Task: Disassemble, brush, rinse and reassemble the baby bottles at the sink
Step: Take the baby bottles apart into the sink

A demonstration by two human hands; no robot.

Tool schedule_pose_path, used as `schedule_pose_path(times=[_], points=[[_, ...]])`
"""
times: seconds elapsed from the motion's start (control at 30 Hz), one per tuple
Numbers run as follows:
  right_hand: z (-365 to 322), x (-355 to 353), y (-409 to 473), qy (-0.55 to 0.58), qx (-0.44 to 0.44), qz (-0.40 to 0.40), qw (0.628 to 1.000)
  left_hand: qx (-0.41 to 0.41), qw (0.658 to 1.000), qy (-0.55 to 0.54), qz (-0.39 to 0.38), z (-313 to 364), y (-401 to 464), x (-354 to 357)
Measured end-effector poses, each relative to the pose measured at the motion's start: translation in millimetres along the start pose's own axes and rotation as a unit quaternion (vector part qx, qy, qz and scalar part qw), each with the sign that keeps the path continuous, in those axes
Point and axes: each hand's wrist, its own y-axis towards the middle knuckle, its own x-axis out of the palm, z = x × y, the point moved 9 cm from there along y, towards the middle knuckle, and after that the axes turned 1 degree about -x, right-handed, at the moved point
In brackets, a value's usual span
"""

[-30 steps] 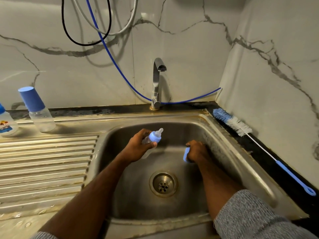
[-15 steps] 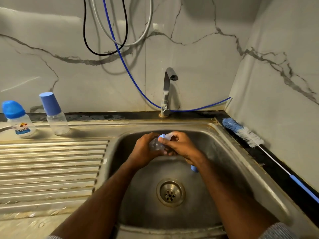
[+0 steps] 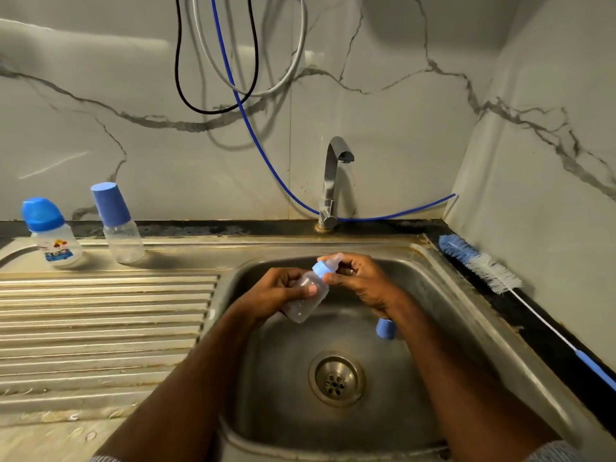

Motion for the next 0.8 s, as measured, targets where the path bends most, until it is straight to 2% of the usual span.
schedule_pose_path(times=[0.07, 0.13, 0.17, 0.27, 0.33, 0.43, 0.47, 0.57, 0.63, 0.8], points=[[-4.9, 5.1, -0.6, 0.108, -0.004, -0.031, 0.994, 0.002, 1.0, -0.007, 0.01, 0.5, -0.2, -0.7], [-5.6, 8.8, 0.2, 0.167, 0.017, -0.019, 0.986, 0.005, 0.999, 0.016, 0.033, 2.0, 0.2, 0.1], [-4.5, 8.1, 1.3, 0.135, 0.035, 0.015, 0.99, 0.009, 0.998, 0.032, 0.046, 3.0, 0.3, 0.8], [1.1, -3.3, 2.8, -0.087, 0.075, 0.128, 0.985, 0.015, 0.994, 0.075, 0.074, 2.6, 1.9, -0.7], [6.1, -7.5, 6.6, -0.069, 0.059, 0.133, 0.987, 0.011, 0.992, 0.097, 0.083, 0.1, 2.7, -4.0], [9.0, -1.4, 9.7, 0.068, 0.042, 0.059, 0.995, 0.004, 0.989, 0.114, 0.094, -5.1, 4.0, -8.7], [8.5, 1.2, 9.8, 0.082, 0.043, 0.047, 0.995, 0.004, 0.988, 0.121, 0.097, -6.0, 4.3, -9.4], [12.0, 2.9, 7.2, -0.035, 0.081, 0.073, 0.993, 0.001, 0.984, 0.147, 0.097, -9.0, 5.0, -8.2], [11.3, 1.4, 5.8, -0.1, 0.076, 0.087, 0.988, -0.004, 0.981, 0.166, 0.096, -10.9, 5.2, -7.2], [-2.8, 4.1, 7.5, -0.073, -0.008, 0.053, 0.996, 0.011, 0.969, 0.224, 0.108, -7.2, 3.2, -5.6]])
